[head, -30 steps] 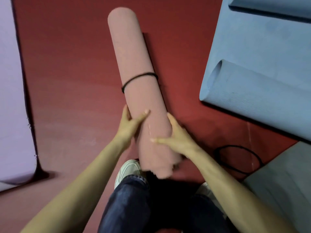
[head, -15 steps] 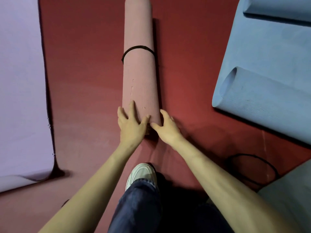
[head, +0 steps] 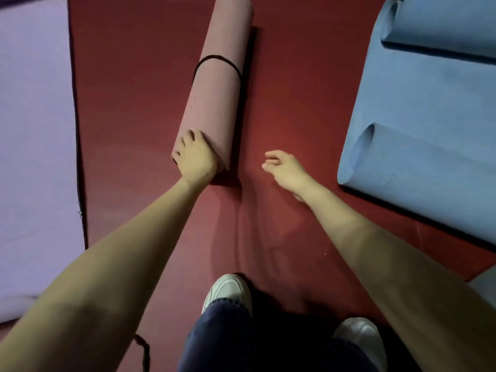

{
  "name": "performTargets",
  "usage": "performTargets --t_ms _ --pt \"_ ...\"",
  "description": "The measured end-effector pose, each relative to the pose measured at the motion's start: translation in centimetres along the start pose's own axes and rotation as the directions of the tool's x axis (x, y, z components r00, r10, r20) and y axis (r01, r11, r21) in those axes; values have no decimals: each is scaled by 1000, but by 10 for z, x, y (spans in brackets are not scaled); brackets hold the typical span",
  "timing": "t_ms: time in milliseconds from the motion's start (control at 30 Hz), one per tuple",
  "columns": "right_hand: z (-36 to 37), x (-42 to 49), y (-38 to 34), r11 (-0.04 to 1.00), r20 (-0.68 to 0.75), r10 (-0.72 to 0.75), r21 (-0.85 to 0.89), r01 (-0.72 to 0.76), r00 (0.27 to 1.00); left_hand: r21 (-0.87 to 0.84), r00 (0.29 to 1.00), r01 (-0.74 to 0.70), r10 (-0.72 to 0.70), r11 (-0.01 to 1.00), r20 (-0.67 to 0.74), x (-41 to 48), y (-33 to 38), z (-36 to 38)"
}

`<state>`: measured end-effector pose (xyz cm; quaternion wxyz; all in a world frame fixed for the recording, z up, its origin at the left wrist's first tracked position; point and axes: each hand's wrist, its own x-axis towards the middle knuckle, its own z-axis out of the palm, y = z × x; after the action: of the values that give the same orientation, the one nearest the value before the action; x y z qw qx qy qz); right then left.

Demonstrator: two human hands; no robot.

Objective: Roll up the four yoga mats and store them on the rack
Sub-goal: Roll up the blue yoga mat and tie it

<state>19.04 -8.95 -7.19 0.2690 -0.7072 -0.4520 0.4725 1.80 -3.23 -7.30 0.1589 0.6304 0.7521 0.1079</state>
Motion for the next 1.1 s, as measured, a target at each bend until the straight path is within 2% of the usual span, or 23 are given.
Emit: performTargets --t_ms 67,167,300,367,433,500,533,600,667,733,833,900,1100 --pt "-18 -7 11 1000 -46 21 -22 -22 999 170 998 -63 62 983 13 -17 10 18" --pt "-47 -23 35 988 -63 45 -143 -54 997 275 987 -163 154 948 55 -37 27 38" --pt "-94 -49 69 965 -113 63 -246 -90 992 329 950 -285 219 901 224 -55 70 54" --pt "-119 -62 86 973 -212 50 -211 -95 976 237 901 -386 308 892 306 -67 100 64" --pt "-142 -72 106 983 -339 41 -156 -99 940 -18 823 -459 432 888 368 -82 134 79" --pt "-161 -83 129 987 -462 43 -119 -110 886 -274 748 -411 494 869 444 -102 169 91" --pt "-169 -89 141 987 -512 46 -110 -119 858 -360 733 -347 490 866 471 -111 184 99" --pt "-183 -103 160 984 -602 48 -109 -142 797 -471 770 -180 422 863 479 -126 209 111" --pt "-193 -115 175 982 -662 45 -110 -156 748 -534 843 -39 314 845 436 -131 221 119" --pt "-200 -121 185 983 -687 38 -106 -152 725 -586 885 18 259 810 386 -128 222 124" --pt "-201 -122 188 986 -698 18 -105 -127 716 -589 904 12 242 808 351 -119 217 119" --pt "-197 -121 183 988 -681 -14 -120 -94 732 -558 933 17 188 830 308 -105 206 109" --pt "-173 -104 159 979 -489 -131 -203 34 862 -403 978 59 29 913 207 -59 154 77"
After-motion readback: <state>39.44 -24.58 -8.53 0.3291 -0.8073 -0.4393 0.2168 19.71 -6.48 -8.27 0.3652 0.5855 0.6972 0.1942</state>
